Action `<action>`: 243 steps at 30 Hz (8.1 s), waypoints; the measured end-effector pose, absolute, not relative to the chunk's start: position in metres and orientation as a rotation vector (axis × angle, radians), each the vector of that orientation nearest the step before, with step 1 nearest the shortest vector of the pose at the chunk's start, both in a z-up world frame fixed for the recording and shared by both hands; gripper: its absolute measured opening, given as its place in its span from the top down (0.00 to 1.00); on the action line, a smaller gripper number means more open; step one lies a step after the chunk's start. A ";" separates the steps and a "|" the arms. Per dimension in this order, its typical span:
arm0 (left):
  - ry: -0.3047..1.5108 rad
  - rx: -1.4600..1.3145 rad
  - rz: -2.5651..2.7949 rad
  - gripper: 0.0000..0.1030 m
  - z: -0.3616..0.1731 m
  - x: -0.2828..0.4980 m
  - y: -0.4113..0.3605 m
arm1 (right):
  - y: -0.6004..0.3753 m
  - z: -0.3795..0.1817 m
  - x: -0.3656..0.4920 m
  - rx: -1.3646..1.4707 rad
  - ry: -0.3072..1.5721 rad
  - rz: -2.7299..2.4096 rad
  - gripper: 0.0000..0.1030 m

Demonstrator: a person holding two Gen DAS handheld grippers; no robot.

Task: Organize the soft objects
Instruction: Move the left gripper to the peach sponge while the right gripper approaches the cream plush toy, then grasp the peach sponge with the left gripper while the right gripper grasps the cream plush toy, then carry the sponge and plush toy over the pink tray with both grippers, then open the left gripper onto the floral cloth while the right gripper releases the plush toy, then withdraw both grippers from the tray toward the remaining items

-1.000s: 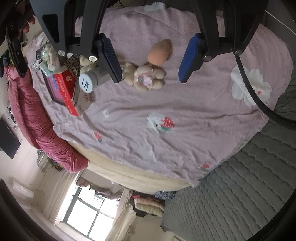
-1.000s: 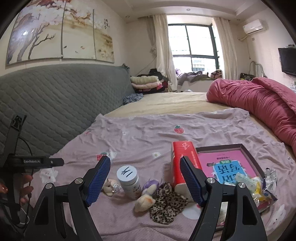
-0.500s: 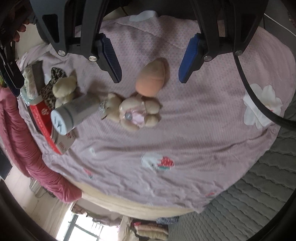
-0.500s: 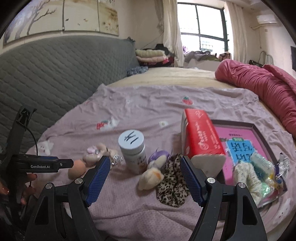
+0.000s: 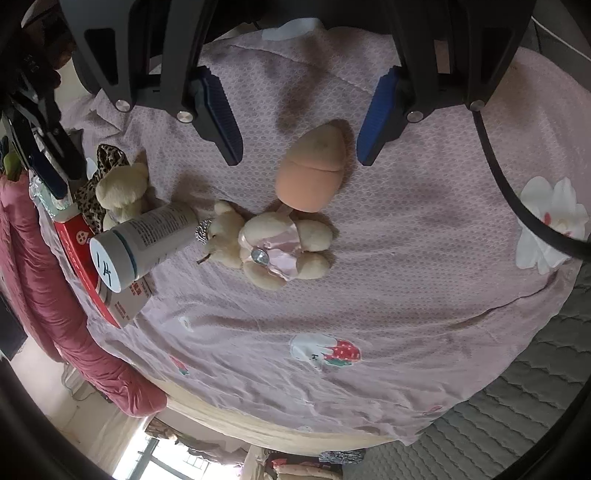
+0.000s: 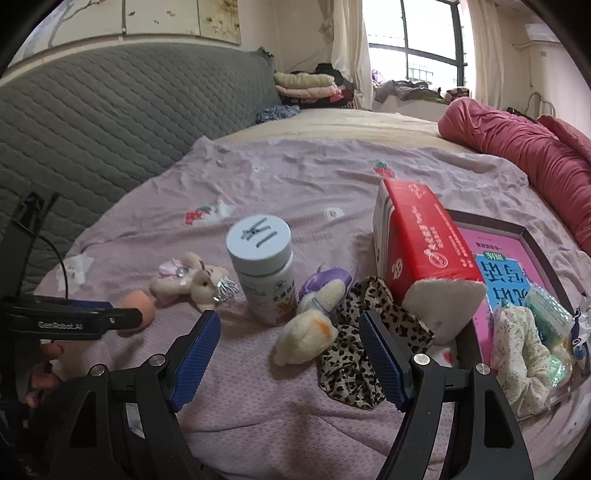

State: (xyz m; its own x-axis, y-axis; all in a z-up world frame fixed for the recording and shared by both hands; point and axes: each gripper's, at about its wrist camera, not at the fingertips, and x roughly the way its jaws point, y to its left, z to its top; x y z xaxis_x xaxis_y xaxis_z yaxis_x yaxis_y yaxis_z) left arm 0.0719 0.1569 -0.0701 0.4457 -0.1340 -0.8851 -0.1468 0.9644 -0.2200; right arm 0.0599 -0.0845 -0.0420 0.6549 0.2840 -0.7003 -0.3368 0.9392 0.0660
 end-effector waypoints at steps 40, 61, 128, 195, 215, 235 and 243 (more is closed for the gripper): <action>1.147 -0.274 -0.015 0.38 -0.096 0.089 0.152 | -0.064 -0.099 0.101 -0.182 0.878 0.303 0.50; 1.076 -0.249 0.009 0.61 -0.082 0.083 0.155 | -0.094 -0.058 0.086 -0.097 0.794 0.315 0.59; 1.077 0.084 -0.499 0.61 -0.060 0.138 -0.227 | -0.366 0.003 0.043 0.246 0.553 -0.140 0.59; 1.032 0.042 -0.570 0.43 -0.049 0.130 -0.229 | -0.383 -0.008 0.037 0.297 0.504 -0.204 0.28; 0.919 -0.070 -0.506 0.42 0.004 0.121 -0.162 | -0.361 0.015 0.030 0.227 0.431 -0.172 0.25; 0.835 -0.176 -0.344 0.42 0.044 0.097 -0.050 | -0.256 0.059 0.025 0.117 0.405 0.080 0.25; 0.809 -0.251 -0.234 0.42 0.051 0.093 0.015 | -0.197 0.061 0.026 0.069 0.464 0.206 0.25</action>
State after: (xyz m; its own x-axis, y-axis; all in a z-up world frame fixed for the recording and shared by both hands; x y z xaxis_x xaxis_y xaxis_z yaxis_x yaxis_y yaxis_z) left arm 0.0933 0.0150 0.0515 0.6672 -0.3004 -0.6816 0.1101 0.9448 -0.3085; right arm 0.0256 -0.1968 0.0605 0.8740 0.2132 -0.4367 -0.1817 0.9768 0.1131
